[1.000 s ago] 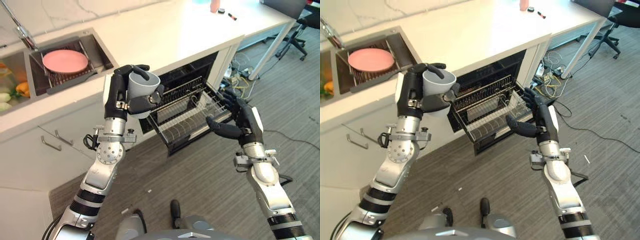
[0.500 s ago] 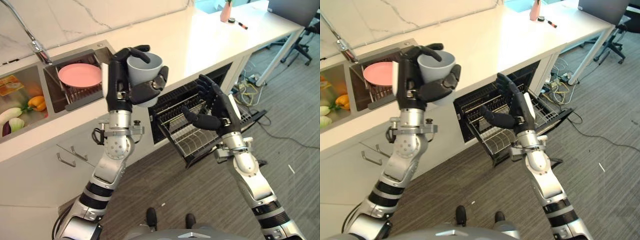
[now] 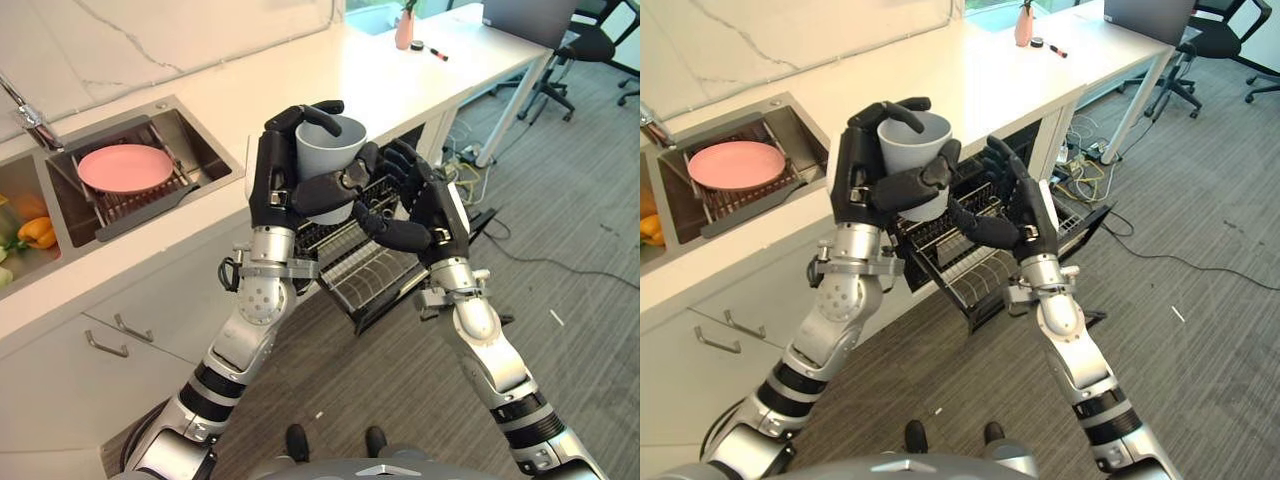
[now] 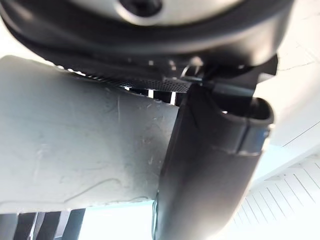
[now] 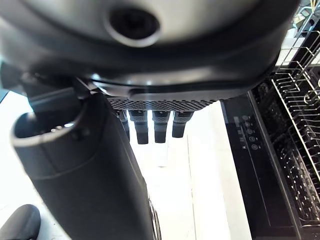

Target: Place the dishes in the dishwasher.

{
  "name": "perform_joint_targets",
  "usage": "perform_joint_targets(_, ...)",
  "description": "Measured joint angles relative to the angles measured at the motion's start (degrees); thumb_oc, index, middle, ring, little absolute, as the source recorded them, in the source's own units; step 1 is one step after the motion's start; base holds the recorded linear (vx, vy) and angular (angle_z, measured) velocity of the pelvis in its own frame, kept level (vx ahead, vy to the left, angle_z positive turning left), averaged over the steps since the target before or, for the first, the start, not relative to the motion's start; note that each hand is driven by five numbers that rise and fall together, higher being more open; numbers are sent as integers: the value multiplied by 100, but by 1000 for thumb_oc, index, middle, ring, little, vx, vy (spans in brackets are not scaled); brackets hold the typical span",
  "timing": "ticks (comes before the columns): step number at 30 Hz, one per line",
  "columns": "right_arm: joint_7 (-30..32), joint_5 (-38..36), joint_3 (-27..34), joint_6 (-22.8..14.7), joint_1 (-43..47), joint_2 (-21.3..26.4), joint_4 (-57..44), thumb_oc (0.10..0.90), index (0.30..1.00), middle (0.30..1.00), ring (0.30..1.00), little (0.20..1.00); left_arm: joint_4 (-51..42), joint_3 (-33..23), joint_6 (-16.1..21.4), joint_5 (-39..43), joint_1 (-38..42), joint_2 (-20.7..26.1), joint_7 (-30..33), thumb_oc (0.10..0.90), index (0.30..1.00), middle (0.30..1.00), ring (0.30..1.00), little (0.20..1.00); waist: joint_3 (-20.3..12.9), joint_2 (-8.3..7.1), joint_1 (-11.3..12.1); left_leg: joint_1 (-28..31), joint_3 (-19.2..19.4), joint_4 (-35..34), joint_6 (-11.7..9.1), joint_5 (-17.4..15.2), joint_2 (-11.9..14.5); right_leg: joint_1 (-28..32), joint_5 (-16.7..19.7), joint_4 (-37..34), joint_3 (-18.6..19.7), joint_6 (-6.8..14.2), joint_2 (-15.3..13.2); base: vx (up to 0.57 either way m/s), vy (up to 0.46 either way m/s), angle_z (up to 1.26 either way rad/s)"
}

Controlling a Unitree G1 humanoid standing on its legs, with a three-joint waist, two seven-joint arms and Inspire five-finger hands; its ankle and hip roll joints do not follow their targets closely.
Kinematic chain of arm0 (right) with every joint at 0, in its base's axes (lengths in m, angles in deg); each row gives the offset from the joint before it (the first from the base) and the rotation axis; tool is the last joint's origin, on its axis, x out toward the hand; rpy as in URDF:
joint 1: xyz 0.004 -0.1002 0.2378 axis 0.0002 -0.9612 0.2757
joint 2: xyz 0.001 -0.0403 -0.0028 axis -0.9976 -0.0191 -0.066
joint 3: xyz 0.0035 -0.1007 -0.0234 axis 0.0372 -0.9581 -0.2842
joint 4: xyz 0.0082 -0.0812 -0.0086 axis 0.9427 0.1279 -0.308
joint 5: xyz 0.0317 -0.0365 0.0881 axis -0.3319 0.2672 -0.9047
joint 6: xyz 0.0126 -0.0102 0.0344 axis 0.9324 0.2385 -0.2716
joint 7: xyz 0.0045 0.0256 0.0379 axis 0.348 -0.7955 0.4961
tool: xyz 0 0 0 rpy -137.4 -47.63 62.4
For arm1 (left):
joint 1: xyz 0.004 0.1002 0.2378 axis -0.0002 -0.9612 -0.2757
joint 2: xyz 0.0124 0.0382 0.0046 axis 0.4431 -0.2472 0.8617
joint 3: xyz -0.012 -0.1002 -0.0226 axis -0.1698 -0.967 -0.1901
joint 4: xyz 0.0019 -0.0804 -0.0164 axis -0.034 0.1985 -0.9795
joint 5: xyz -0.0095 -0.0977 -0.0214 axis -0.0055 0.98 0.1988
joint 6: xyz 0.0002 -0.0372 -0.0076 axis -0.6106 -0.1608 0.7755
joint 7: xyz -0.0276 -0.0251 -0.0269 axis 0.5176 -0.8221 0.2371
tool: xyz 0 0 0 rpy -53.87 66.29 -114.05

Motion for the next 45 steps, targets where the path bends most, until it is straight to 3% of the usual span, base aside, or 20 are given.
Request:
perform_joint_targets(10, -276, -714, -376, 50, -99, -139, 406, 800, 900, 900, 900, 900, -82, 545, -8, 117, 424, 62, -378, 400, 300, 300, 300, 300, -24, 41, -10, 30, 28, -1, -3, -7, 5, 18, 0, -1, 19, 0, 0, 3, -2, -1)
perform_joint_targets(21, -443, -1084, -325, 176, -354, 83, 493, 800, 900, 900, 900, 900, -374, 313, -7, 57, 413, 259, -521, 400, 300, 300, 300, 300, -44, 74, -14, 106, 65, -2, -28, -28, 38, 69, -1, -1, 58, 1, 25, 2, -3, -2)
perform_joint_targets(25, -429, -1652, -342, 175, -348, -214, 495, 800, 900, 900, 900, 900, -376, 441, -26, 61, 146, 165, -696, 400, 300, 300, 300, 300, -51, 84, 15, 106, 65, -1, -30, -30, 44, 68, -1, -1, 58, 0, 35, 0, 0, 0)
perform_joint_targets(32, -579, -2673, -438, 179, -340, -241, 493, 800, 900, 900, 900, 900, -366, 732, -126, 273, 106, 270, -1225, 400, 300, 300, 300, 300, -61, 92, 128, 109, 60, -1, -32, -30, 45, 78, -1, 0, 48, 0, 34, 0, 0, 0)
perform_joint_targets(34, -715, -3122, -599, 224, -342, -163, 487, 800, 900, 900, 900, 900, -367, 754, -197, 513, 99, 388, -1552, 400, 300, 300, 300, 300, -73, 89, 128, 110, 55, -1, -32, -30, 48, 80, -1, 0, 42, 0, 39, 0, 0, 0)
perform_joint_targets(45, -1066, -3065, -581, 624, -363, 407, 260, 800, 900, 900, 900, 900, -387, 749, -329, 526, 84, 753, -1970, 400, 300, 300, 300, 300, -86, 70, 142, 118, 47, -1, -31, -29, 47, 90, -1, 0, 30, 0, 38, 0, 0, 0)
